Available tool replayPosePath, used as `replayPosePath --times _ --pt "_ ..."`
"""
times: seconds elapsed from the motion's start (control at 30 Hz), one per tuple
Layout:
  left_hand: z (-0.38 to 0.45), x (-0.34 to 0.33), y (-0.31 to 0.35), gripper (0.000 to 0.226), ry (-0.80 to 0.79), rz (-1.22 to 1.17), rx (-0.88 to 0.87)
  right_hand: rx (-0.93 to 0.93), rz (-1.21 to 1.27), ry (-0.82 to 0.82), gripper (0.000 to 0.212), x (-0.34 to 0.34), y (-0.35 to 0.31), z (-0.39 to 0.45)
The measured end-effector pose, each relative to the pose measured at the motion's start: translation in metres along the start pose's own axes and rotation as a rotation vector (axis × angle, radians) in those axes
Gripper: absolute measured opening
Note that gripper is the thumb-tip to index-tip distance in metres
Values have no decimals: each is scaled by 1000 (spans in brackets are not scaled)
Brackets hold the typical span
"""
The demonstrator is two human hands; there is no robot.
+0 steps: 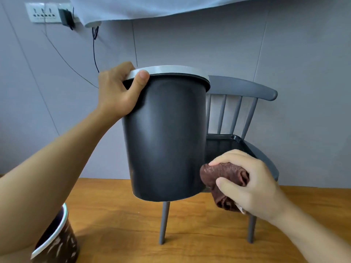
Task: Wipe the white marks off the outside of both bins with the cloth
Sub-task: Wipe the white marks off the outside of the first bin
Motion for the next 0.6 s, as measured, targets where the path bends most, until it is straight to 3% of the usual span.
replayPosePath --times 0.1,0.2,0.3,0.37,0.47,0.53,0.6 --pt "-16 38 -19 51 51 -17 -16 5 104 -30 16 3 -10 27" --pt "-34 80 -40 60 83 15 -14 53 195 -85 20 -8 -29 55" --pt "-61 121 -59 58 114 61 -1 65 264 -121 66 -28 -39 87" --pt "-82 146 -68 48 134 103 5 14 285 -136 87 -48 -44 111" --pt "-113 171 -73 37 124 167 -27 -66 282 -145 87 -83 -51 148" --pt "-133 179 -74 29 98 197 -67 -215 295 -223 95 -118 -42 169" --pt "-153 180 -77 39 79 232 -88 -385 335 -339 92 -156 -28 179"
Point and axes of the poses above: each hand's wrist, its own z-axis towards the middle knuckle, its own x-axis out of the back of the hand, y = z × x, the point moved 10 cm from there along z, towards the middle knuckle, and after that the axes turned 12 degrees about -y, right-handed, at the moved point
